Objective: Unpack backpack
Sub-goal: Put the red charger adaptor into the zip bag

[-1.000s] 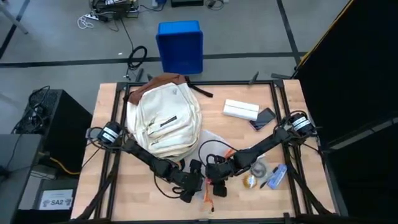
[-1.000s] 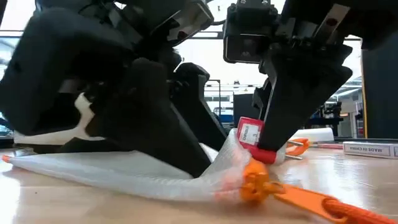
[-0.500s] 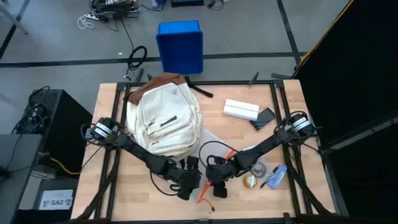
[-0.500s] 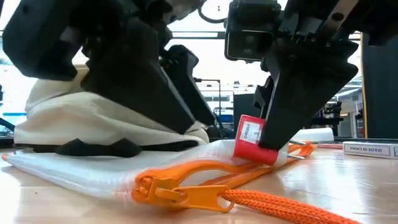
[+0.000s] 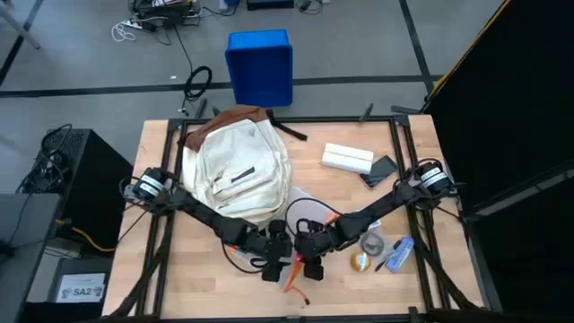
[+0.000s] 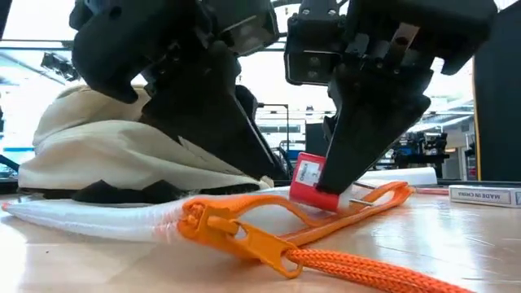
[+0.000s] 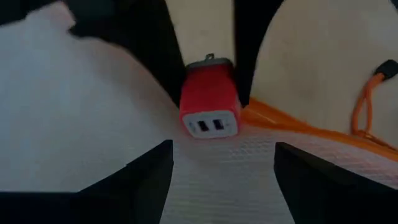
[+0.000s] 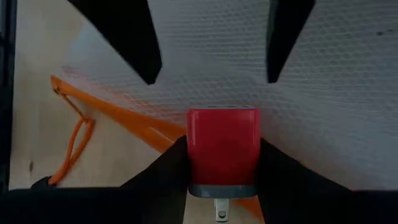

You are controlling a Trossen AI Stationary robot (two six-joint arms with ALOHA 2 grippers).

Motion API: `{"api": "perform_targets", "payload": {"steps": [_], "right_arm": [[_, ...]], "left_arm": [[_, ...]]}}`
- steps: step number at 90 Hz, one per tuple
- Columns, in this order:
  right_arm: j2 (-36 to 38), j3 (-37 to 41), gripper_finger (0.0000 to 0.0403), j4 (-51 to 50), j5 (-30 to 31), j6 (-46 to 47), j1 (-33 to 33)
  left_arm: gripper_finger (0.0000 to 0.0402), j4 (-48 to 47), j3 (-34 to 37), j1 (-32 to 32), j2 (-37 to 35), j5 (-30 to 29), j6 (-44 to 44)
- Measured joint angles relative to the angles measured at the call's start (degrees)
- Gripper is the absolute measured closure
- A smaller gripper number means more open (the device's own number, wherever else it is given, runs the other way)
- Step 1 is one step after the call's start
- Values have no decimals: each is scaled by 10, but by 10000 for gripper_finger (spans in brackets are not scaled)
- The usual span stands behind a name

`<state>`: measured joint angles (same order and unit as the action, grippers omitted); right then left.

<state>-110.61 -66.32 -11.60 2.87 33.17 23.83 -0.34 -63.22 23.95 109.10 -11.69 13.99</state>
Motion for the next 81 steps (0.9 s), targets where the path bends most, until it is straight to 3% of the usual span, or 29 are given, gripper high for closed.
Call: {"api": "perform_targets", "payload": {"steps": [26,45,81], "right_arm": [[0,0,289,1,0,-13,-4],[1,0,289,0,-1,-20,-10],[2,0,289,-1,-5,-20,-9]], "left_arm": [[156,-10,0,-3,9,1,36],[156,24,0,-12,44,32,60],[164,53,0,-13,57,4,41]]}}
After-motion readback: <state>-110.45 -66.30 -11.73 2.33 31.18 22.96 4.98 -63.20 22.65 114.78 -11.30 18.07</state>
